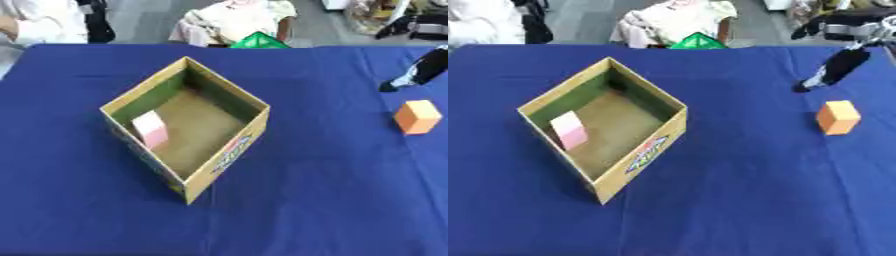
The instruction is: Pick up objects on the table and place them in the box.
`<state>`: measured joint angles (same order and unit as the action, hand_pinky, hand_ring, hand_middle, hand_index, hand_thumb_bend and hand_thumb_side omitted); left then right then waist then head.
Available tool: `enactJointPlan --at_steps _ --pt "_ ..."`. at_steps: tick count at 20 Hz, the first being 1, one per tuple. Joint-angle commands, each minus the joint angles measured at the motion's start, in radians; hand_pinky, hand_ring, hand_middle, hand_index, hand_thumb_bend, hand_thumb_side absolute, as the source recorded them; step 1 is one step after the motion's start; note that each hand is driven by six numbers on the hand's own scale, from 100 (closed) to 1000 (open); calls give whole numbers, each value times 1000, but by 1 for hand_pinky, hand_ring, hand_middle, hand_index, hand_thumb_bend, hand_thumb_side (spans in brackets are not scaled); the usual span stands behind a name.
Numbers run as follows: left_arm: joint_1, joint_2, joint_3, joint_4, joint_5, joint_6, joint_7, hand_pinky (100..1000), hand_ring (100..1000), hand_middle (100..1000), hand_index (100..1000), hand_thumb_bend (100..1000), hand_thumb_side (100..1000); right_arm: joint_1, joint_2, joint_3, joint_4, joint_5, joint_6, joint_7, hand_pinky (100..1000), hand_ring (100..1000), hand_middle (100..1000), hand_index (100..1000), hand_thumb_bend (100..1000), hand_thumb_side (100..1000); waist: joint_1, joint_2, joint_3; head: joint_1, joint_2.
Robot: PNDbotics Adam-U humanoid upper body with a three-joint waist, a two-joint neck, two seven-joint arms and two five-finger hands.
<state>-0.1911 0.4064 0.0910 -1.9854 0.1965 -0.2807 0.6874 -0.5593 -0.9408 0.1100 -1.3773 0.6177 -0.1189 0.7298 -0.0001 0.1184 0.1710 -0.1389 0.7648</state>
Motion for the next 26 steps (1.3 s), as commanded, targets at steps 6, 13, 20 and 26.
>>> enactJointPlan --at_steps 6,13,20,26 --pt "-1 35 13 -15 -6 0 4 846 663 731 851 540 956 51 -87 -37 2 -55 4 48 881 958 923 973 557 375 -1 -18 -13 13 5" --pt "0 38 13 -15 -7 0 4 846 663 731 851 540 955 77 -98 -53 31 -75 18 73 901 968 930 993 521 338 1 -19 -18 17 5" --pt "0 36 11 -15 -5 2 2 846 662 731 851 536 953 81 -91 -42 77 -62 36 89 905 968 932 1000 520 301 2 -19 -18 19 5" --pt "-4 33 8 -15 -2 3 -1 846 661 730 850 533 954 40 -60 -13 133 -12 33 70 895 959 926 999 554 300 6 -15 -11 12 5"
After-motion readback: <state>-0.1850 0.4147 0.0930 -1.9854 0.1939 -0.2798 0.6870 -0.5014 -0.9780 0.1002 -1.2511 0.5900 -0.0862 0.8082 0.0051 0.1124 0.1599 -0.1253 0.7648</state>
